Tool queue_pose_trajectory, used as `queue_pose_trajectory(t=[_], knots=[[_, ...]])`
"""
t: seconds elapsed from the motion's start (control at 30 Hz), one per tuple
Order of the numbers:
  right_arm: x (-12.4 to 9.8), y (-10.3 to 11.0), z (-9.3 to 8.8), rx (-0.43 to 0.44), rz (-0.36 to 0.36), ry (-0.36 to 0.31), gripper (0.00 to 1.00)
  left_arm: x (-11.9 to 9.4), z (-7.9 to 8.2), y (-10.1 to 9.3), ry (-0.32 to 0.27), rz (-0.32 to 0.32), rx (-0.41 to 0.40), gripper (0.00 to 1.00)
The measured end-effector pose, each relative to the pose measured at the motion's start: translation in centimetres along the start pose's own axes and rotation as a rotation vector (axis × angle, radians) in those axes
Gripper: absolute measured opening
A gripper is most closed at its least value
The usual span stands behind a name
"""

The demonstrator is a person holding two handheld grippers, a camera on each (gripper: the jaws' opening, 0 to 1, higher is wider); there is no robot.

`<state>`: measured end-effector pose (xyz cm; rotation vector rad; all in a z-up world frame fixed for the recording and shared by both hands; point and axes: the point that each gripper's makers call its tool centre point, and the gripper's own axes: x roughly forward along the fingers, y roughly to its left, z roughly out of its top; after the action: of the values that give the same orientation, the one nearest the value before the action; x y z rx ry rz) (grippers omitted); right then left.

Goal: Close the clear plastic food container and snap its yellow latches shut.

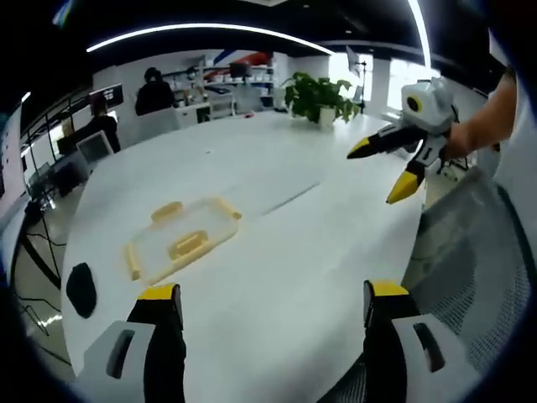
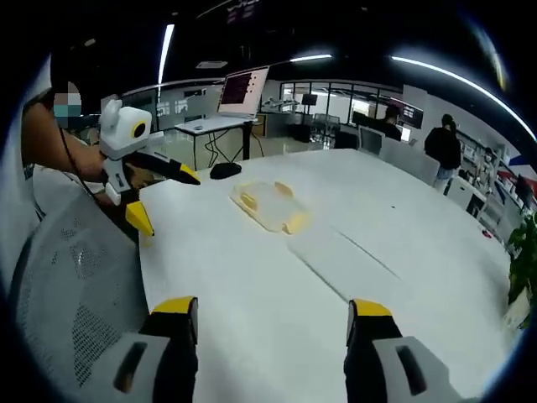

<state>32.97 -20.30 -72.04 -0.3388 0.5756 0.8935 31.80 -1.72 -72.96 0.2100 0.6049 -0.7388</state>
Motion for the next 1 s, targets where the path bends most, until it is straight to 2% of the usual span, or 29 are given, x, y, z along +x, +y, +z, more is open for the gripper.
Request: queue_pose_trajectory(t=[0.33,1.0], knots=[[1.3,-0.8,1.4,-0.030,0.026,-0.005,0.71,-0.5,-0.2,2.0,0.012,0.031,-0.006,0.87],[4.7,-2.6,4.0,-0.071,0.064,-0.019,0.69,0.0,-0.9,4.5,0.056,0.029,0.009,0.86]])
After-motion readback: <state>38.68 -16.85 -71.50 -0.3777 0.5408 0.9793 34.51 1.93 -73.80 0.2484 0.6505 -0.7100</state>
